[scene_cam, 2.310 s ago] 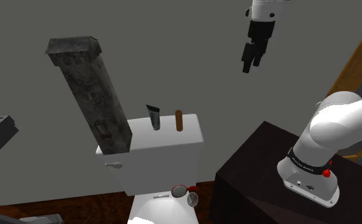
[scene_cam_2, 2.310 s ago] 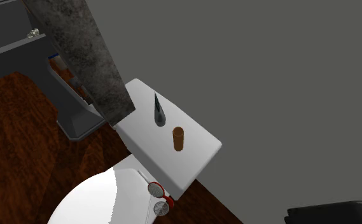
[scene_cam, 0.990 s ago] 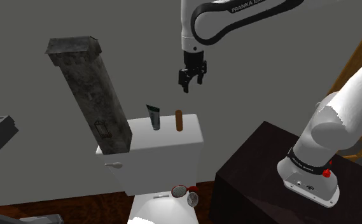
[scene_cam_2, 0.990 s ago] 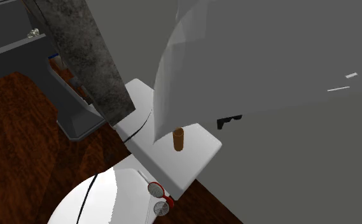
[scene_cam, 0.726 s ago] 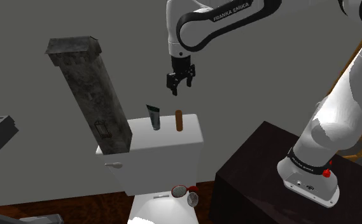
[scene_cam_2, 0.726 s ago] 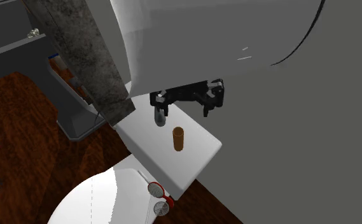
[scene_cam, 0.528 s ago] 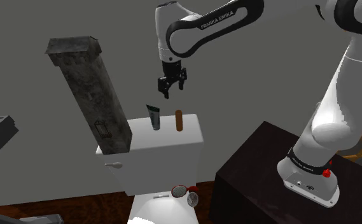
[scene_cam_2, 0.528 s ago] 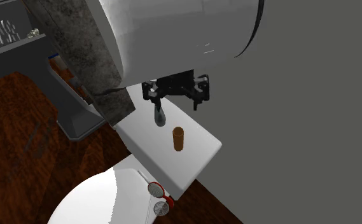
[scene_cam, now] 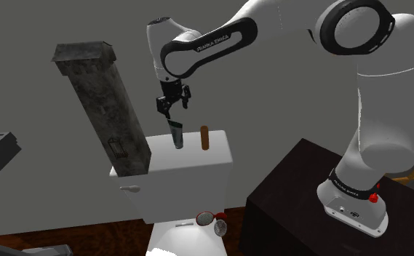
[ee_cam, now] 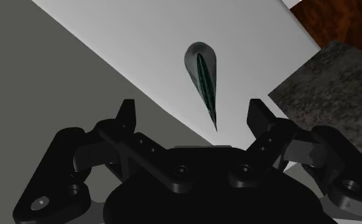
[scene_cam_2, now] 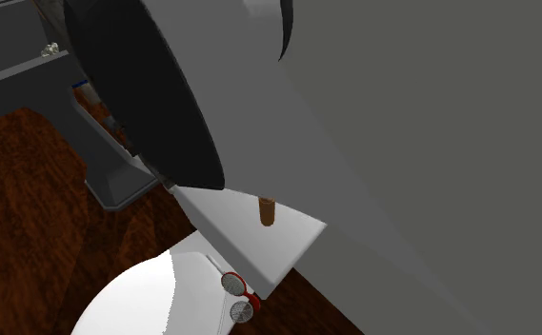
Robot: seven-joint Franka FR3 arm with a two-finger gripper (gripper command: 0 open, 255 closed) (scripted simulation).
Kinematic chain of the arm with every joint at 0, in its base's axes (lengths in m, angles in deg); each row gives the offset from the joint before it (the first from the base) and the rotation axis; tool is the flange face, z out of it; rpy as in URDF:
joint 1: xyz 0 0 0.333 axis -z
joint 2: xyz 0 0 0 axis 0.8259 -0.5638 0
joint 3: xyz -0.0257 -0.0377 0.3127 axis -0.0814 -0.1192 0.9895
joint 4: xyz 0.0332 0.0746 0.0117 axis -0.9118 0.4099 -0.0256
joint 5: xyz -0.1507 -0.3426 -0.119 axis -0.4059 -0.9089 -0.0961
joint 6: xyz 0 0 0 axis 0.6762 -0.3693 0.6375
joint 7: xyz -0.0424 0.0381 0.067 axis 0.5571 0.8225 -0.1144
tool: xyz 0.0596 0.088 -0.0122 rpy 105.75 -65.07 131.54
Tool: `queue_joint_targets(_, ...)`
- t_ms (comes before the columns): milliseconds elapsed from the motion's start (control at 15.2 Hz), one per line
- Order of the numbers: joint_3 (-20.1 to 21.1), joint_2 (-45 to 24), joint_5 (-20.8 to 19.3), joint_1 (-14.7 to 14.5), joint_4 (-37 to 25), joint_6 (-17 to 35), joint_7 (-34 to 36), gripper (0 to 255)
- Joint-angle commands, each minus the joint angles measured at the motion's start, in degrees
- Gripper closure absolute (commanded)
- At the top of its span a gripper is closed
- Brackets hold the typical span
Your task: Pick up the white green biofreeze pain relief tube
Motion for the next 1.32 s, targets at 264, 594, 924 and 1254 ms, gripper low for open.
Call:
queue_joint_targets(264,-1.32,-11.15,-3.58,-3.75,-12.49,-1.83,1.94,0)
queue_joint_targets(594,-1.58,-12.17,-4.05,-3.68,-10.24,1.36,2.45,0)
queue_joint_targets(924,-1.63,-12.40,-4.12,-3.68,-10.13,1.70,2.49,255)
queue_joint_targets(1254,-1.63,-12.41,-4.12,-3.68,-10.14,1.69,2.48,255)
